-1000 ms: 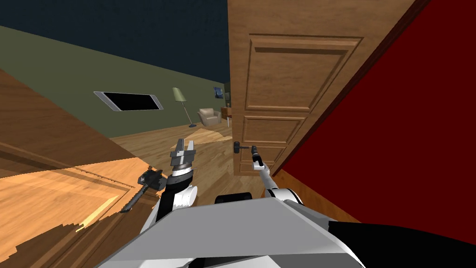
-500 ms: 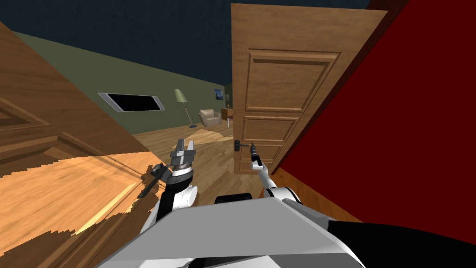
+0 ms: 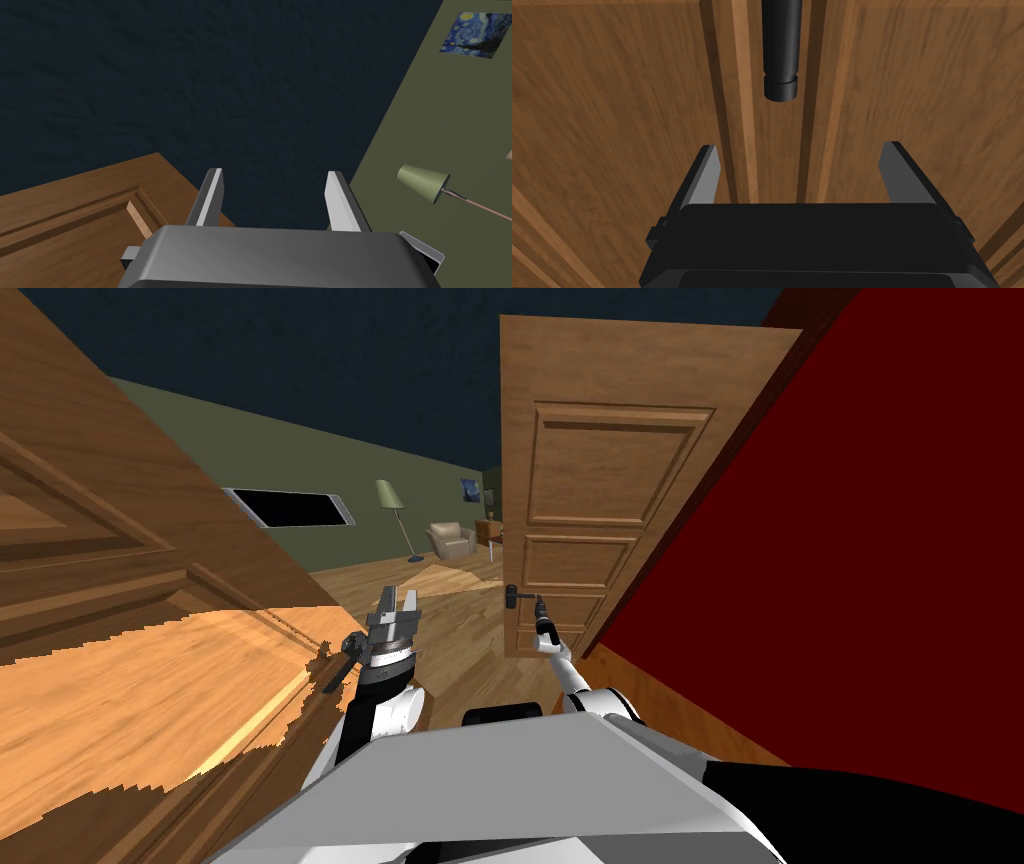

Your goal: Push the door open

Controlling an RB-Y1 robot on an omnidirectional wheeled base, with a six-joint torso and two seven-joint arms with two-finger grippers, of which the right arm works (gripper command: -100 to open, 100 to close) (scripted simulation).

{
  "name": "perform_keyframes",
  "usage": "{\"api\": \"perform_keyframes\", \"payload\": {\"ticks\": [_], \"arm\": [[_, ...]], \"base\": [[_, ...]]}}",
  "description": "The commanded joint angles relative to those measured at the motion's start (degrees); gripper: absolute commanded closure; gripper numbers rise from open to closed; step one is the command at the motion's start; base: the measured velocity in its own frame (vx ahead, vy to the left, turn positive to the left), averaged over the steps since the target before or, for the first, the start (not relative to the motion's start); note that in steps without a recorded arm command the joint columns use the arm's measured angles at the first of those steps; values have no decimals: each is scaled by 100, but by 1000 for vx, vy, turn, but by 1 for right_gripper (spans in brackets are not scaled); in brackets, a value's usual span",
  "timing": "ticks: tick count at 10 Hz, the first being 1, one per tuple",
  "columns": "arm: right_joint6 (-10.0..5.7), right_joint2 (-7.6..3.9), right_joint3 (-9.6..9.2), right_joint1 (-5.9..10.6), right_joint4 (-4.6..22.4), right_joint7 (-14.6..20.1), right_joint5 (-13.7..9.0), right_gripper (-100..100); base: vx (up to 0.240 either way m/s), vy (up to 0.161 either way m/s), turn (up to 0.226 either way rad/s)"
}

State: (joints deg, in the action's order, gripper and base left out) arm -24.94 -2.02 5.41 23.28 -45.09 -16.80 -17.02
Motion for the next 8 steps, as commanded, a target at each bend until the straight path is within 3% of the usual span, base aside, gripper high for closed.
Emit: {"api": "perform_keyframes", "payload": {"ticks": [1,5,7,8], "arm": [[-64,74,-68,57,90,-218,-225,-100],[-136,299,-201,125,172,-660,-683,-100],[-174,466,-273,162,217,-898,-930,-100],[-101,418,-248,103,102,-842,-861,-100]], "base": [[-104,44,-13],[-76,60,-8],[-108,123,-7],[-52,64,-7]]}}
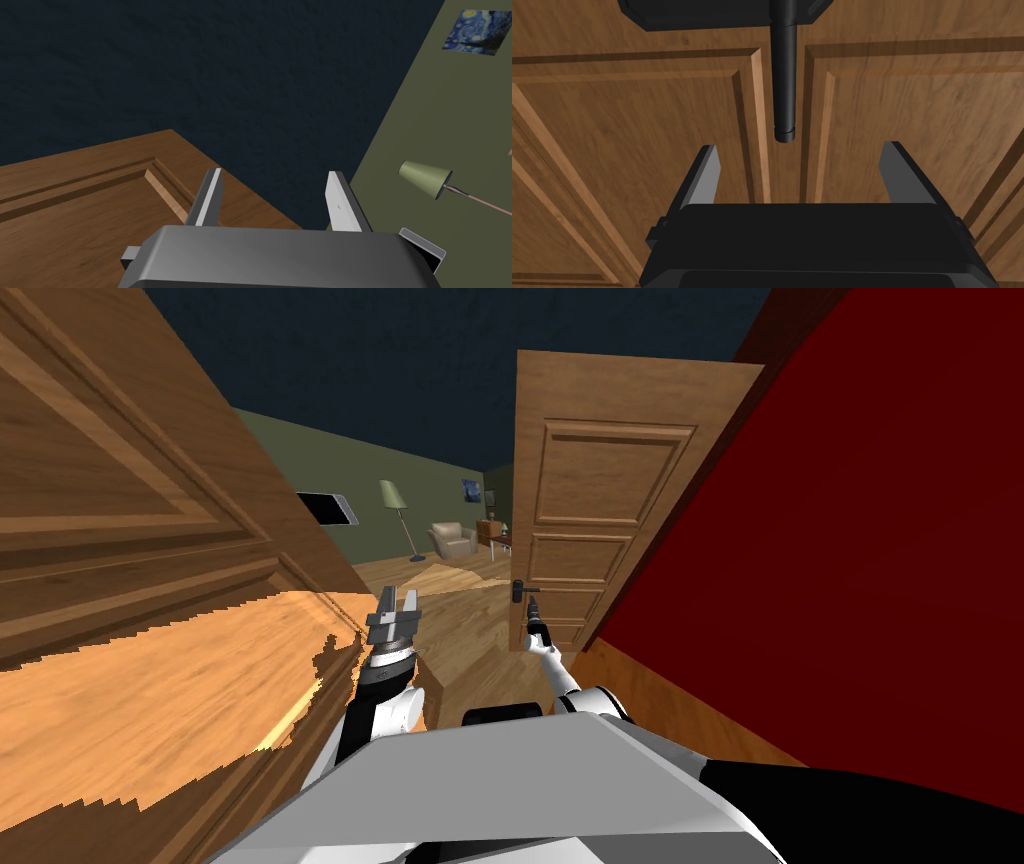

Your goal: Push the door open

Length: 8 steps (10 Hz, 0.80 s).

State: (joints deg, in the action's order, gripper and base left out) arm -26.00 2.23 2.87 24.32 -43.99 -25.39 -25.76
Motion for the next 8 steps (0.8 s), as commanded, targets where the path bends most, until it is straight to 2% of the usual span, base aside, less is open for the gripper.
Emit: {"api": "perform_keyframes", "payload": {"ticks": [1,3,5,7,8], "arm": [[-5,-142,8,2,6,2,-1,-100],[-15,-297,22,5,19,5,-2,-100],[-27,-364,40,9,33,9,-4,-100],[-38,-309,57,13,48,14,-6,-100],[-45,-208,68,16,57,16,-7,-100]], "base": [[69,-49,12],[149,-99,25],[205,-16,20],[220,67,24],[214,89,21]]}}
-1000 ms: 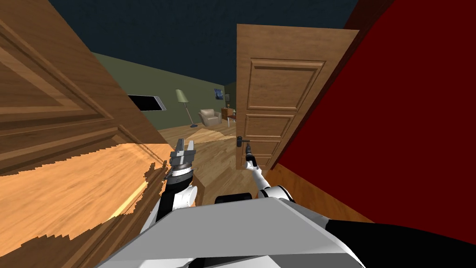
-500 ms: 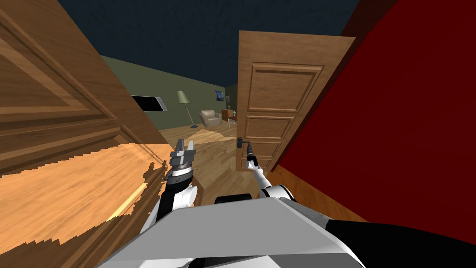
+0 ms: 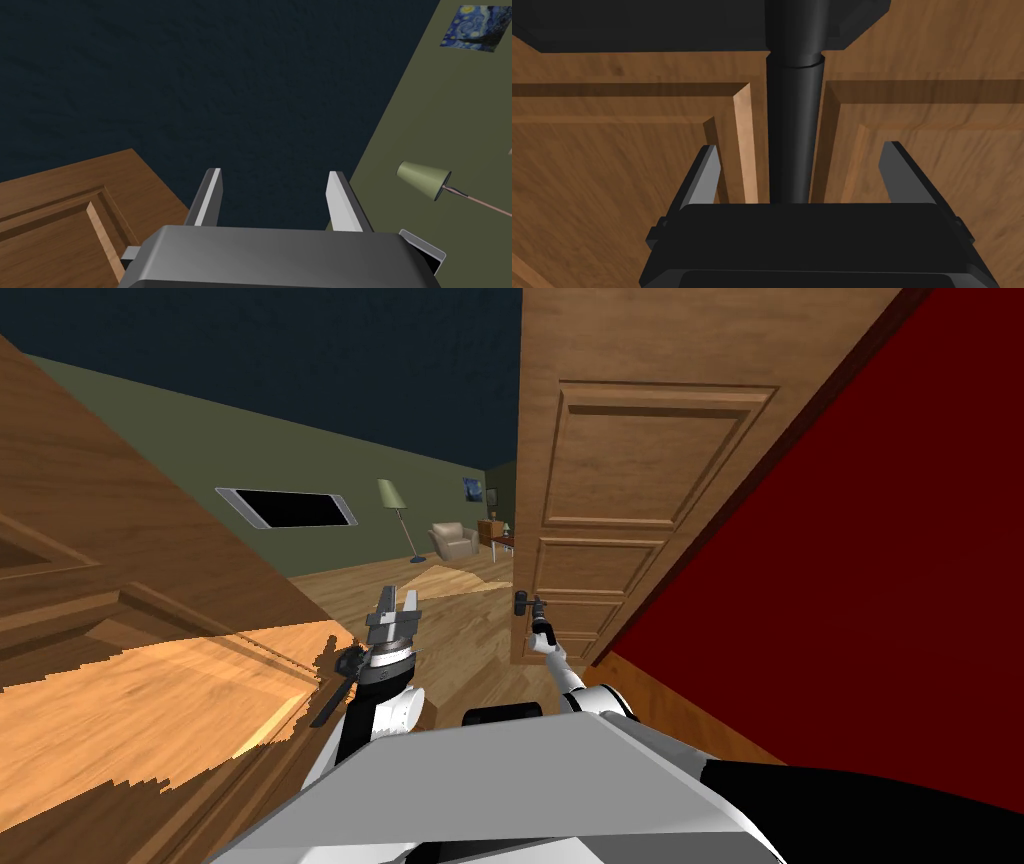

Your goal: Push the door open

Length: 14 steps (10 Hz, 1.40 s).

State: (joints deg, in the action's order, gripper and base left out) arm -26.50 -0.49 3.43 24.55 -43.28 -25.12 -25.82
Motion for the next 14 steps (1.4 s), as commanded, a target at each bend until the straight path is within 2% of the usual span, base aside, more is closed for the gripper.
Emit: {"api": "perform_keyframes", "payload": {"ticks": [1,2,3,8,9,10,13,14], "arm": [[-1,168,19,-5,-8,-9,-1,-100],[-8,114,3,-37,-31,-6,5,-100],[-8,114,3,-37,-31,-6,5,100],[-8,114,3,-37,-31,-6,5,100],[-79,-1,91,6,40,-164,-139,100],[-139,-58,160,39,82,-275,-238,100],[-172,-81,198,58,105,-337,-293,100],[-244,-111,282,98,156,-473,-414,100]], "base": [[177,72,22],[71,33,6],[-7,0,-5],[-14,-5,5],[58,23,62],[110,18,64],[101,6,11],[72,18,26]]}}
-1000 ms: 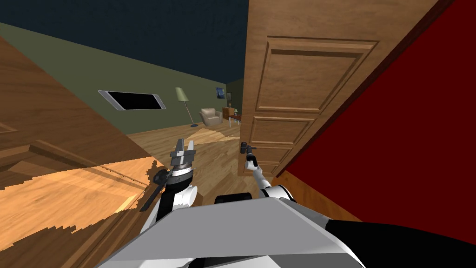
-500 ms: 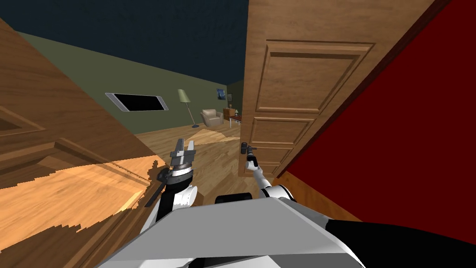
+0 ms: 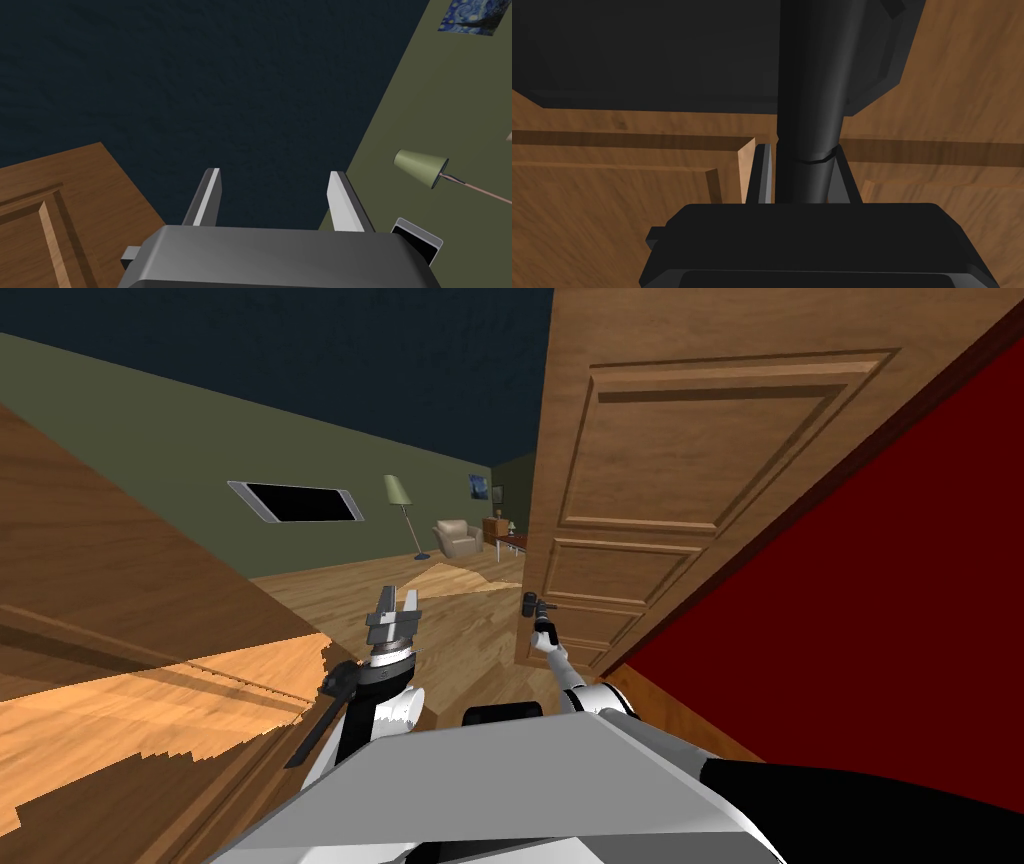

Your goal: Push the door open

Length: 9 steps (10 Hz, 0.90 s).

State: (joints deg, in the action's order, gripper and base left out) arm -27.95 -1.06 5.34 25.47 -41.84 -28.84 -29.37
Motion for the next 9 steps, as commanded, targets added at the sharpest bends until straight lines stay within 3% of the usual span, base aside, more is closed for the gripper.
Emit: {"api": "perform_keyframes", "payload": {"ticks": [1,4,6,9], "arm": [[-137,-62,134,28,39,-172,-122,100],[-254,-36,269,93,121,-391,-317,100],[-254,-36,269,93,121,-391,-317,100],[-432,132,475,193,247,-725,-614,100]], "base": [[100,13,35],[106,7,15],[47,-1,8],[113,12,10]]}}
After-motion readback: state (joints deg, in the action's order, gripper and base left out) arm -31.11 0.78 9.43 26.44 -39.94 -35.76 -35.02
